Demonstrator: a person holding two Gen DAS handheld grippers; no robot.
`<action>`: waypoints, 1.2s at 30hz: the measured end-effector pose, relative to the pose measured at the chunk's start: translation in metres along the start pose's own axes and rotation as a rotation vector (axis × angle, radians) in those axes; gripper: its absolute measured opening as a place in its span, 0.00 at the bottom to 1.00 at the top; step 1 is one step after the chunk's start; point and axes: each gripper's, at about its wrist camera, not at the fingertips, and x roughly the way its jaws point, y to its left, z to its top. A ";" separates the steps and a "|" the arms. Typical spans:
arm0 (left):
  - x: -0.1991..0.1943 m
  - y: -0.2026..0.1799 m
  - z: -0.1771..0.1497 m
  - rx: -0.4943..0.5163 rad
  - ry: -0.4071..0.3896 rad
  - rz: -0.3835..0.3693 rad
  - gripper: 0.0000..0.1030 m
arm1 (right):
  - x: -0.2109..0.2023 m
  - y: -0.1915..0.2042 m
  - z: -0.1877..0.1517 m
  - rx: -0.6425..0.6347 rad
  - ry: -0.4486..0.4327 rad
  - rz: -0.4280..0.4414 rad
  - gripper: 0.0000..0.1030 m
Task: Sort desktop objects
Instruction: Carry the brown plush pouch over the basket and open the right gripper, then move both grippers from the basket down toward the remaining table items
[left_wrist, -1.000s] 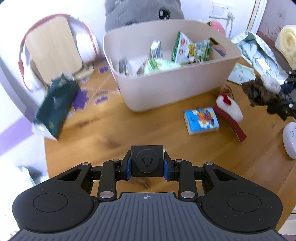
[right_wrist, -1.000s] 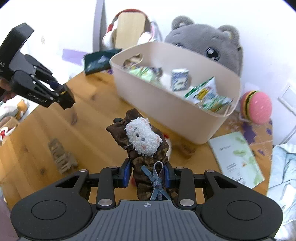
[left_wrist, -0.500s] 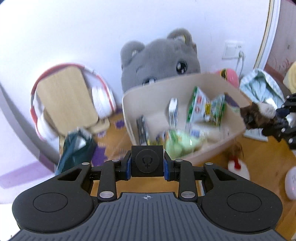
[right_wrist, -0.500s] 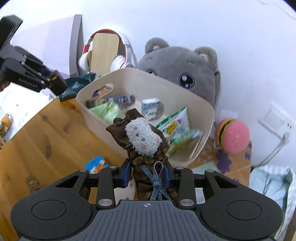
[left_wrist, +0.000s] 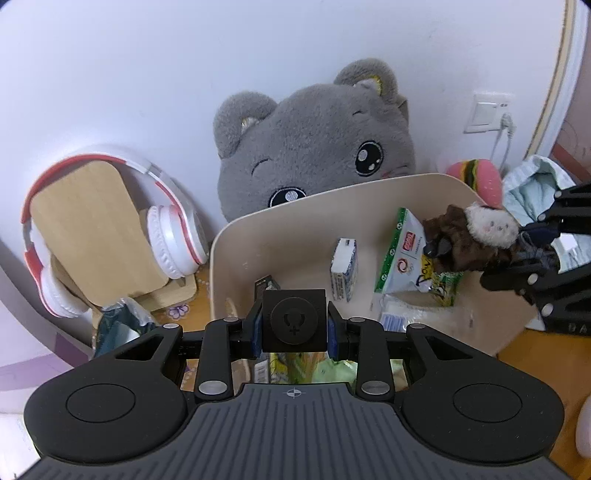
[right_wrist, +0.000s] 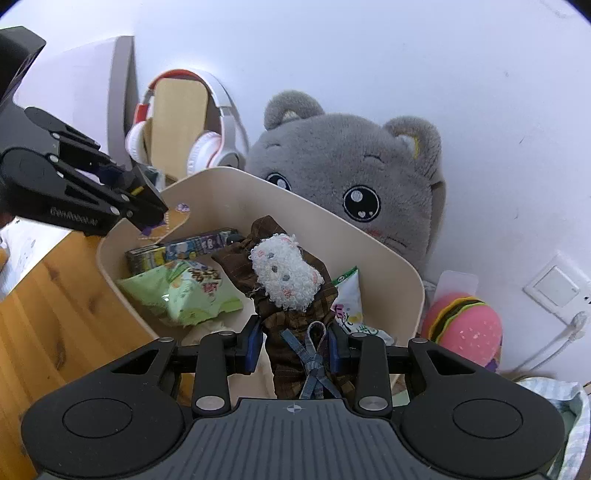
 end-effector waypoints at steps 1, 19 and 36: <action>0.006 -0.001 0.001 -0.006 0.015 -0.004 0.31 | 0.005 0.000 0.002 -0.002 0.007 -0.001 0.32; 0.047 -0.022 -0.006 0.029 0.070 -0.015 0.31 | 0.067 -0.001 -0.015 0.060 0.147 -0.008 0.32; 0.018 -0.011 -0.015 -0.011 -0.004 -0.026 0.65 | 0.045 -0.012 -0.034 0.128 0.153 -0.056 0.70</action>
